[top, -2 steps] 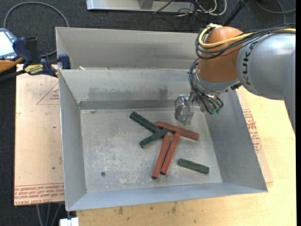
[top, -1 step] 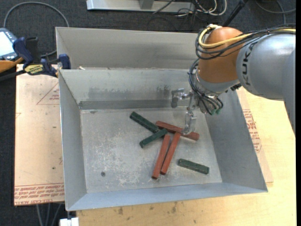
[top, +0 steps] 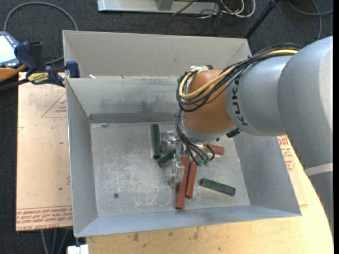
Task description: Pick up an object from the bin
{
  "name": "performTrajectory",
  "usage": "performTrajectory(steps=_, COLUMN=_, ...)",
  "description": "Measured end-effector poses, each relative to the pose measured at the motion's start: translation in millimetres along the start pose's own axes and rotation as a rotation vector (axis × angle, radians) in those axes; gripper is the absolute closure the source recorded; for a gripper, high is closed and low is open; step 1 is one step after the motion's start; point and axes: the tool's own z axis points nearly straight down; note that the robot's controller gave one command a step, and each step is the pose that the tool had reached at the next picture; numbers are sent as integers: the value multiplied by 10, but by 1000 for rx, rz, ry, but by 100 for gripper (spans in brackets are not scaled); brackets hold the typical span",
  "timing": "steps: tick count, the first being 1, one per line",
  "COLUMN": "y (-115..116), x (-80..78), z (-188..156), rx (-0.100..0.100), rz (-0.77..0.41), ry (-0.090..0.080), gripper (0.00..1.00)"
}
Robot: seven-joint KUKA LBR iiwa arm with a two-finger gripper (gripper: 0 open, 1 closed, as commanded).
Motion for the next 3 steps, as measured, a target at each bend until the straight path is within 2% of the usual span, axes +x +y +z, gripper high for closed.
performTrajectory(steps=1, y=-63, x=-24, z=-17, rx=4, rz=8, ry=-6, gripper=100)
performTrajectory(steps=2, y=405, x=-23, z=-907, rx=2, rz=-16, ry=-14, gripper=100)
performTrajectory(steps=3, y=775, x=-194, z=-2296, rx=3, rz=-51, ry=-17, gripper=100)
